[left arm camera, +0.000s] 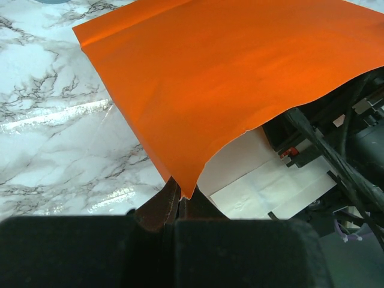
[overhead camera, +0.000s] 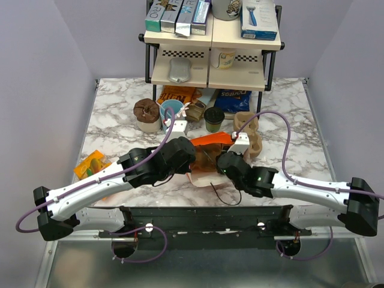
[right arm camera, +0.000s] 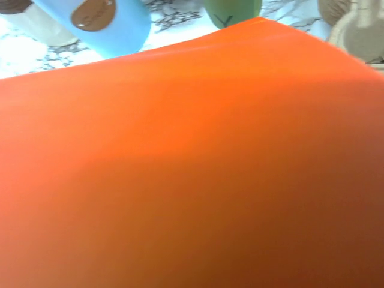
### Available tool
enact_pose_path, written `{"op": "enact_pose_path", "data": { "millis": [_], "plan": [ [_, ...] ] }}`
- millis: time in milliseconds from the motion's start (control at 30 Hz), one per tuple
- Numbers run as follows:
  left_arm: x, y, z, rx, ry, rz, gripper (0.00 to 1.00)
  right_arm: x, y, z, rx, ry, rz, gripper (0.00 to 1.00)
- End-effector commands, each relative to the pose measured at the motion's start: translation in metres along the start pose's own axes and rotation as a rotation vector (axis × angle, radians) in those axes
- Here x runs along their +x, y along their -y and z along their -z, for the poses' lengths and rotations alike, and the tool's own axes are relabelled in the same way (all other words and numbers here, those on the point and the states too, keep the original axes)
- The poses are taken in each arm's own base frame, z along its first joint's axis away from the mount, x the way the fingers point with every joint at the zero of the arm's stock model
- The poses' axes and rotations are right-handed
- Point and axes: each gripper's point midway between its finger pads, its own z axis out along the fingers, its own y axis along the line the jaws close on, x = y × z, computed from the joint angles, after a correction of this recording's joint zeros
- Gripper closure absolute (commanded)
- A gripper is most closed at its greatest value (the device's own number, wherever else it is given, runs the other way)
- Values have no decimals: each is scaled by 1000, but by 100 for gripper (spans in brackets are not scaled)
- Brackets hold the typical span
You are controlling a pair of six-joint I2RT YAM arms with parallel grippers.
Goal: Pack the takeout coffee
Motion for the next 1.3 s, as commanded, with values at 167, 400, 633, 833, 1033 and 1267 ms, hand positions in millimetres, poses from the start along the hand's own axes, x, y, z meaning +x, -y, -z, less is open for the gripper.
{"op": "enact_pose_path", "data": {
  "millis": [167,400,633,833,1033,1267],
  "plan": [
    [3,3,1,14,-20,-5,100,-18,7,-7,79,51,1,30],
    [-2,-2,6,-11,-3,11,100,-48,11,13,75,89,47,19],
    [-14,-4,8,-32,5,7,100,-68,-4,41,-65,42,163,16],
    [-18,-5,8,-24,-3,29,100,-78,-33,71,-296,10,180,14],
    [-17,-10,7,-21,-12,57,100,-102,-33,95,-379,96,151,14],
    [-22,-6,17,71,-120,105,100,-147,-37,141,-519,216,153,12]
  ]
}}
